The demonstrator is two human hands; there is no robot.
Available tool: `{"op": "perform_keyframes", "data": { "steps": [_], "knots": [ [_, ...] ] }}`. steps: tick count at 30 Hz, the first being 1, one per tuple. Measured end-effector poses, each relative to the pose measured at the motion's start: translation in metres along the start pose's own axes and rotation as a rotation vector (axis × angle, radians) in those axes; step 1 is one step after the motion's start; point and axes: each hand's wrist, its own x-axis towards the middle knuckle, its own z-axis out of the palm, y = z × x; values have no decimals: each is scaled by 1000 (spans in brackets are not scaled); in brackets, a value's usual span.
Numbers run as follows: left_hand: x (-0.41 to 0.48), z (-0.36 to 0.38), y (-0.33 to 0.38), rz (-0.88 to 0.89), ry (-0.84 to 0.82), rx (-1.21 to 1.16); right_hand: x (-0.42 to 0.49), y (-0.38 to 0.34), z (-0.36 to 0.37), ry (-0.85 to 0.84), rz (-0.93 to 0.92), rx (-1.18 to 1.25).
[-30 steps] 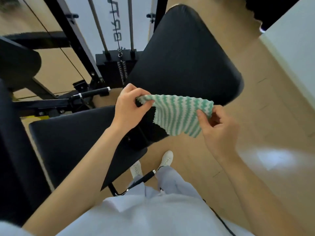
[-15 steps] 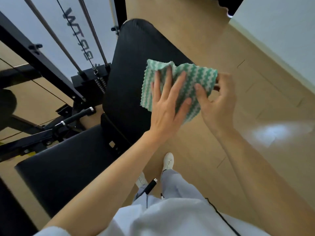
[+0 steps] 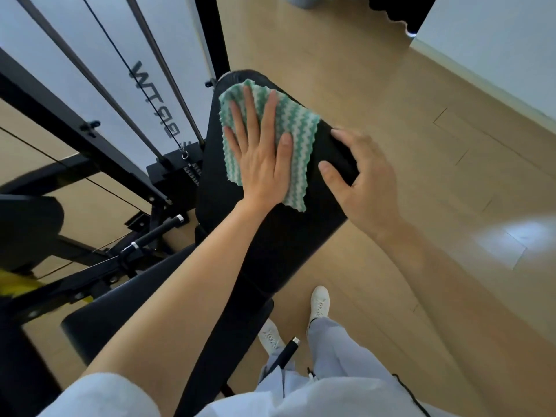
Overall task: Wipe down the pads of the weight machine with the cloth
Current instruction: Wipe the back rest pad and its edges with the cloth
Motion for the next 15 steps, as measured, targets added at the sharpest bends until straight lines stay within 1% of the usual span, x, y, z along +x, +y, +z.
{"op": "perform_keyframes", "data": {
  "steps": [5,10,15],
  "knots": [
    [38,-8,-26,-154,31,-56,-2,2,3,32,11,-1],
    [62,-17,-42,-320,48,-207,-3,4,2,48,1,3],
    [48,-13,-30,-386,54,-175,-4,3,4,70,-9,-11]
  ]
}}
